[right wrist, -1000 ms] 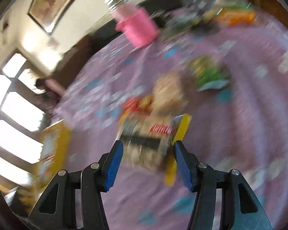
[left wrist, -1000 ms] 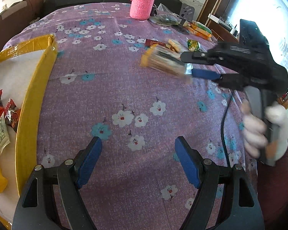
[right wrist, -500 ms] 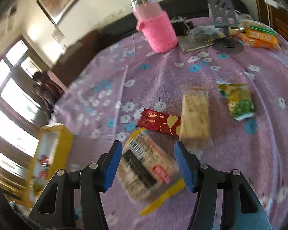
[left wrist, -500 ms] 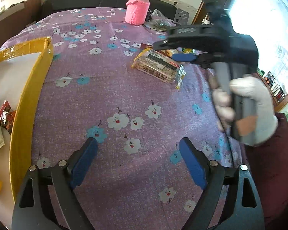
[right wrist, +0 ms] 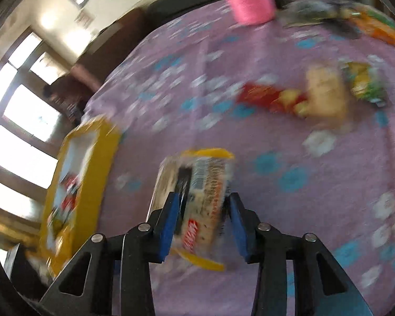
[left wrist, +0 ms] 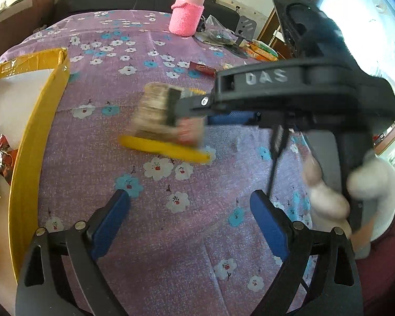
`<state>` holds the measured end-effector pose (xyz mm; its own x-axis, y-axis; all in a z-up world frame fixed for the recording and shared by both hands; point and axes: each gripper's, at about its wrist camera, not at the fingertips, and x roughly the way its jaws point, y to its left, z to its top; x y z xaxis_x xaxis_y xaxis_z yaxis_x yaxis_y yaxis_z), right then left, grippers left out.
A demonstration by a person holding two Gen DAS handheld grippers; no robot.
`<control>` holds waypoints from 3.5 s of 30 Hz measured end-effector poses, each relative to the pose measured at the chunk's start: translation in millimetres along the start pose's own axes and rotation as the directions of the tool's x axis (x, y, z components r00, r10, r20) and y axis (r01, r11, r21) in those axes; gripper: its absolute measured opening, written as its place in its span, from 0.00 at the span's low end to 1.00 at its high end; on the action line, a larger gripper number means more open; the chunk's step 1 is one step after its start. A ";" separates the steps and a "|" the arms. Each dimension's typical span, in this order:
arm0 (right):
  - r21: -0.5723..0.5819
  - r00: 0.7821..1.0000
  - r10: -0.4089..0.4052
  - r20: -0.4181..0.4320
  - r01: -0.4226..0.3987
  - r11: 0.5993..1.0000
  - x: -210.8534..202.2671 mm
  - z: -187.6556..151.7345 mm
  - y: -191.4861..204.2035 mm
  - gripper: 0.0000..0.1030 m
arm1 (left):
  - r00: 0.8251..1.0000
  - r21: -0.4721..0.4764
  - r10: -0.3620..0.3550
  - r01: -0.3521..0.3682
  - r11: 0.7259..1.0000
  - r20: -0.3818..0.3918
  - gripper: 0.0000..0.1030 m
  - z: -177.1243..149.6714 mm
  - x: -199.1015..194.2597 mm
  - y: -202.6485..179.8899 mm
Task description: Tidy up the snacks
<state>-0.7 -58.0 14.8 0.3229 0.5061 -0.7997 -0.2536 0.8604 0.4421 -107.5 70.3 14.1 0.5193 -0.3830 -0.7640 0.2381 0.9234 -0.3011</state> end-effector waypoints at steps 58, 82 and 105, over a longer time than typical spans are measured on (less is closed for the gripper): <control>0.109 0.915 -0.296 0.273 0.276 0.955 -45.3 -28.7 -52.6 0.34 | 0.983 0.102 0.181 -0.180 0.978 -0.006 0.88 60.7 13.9 2.9; 0.140 0.904 -0.296 0.309 0.265 0.954 -51.8 -31.8 -54.6 0.34 | 0.994 0.006 0.094 -0.094 0.996 0.047 0.67 54.5 -10.0 2.2; -0.040 0.904 -0.184 0.386 0.216 0.976 -85.6 -3.0 71.1 0.34 | 0.919 -0.310 0.305 -0.222 0.925 0.251 0.67 23.9 -186.0 184.3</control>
<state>-49.2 -40.3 113.4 0.6909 0.3220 -0.6472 -0.2139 0.9463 0.2425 -140.6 311.1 114.3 0.7555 -0.0772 -0.6506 -0.1493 0.9466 -0.2857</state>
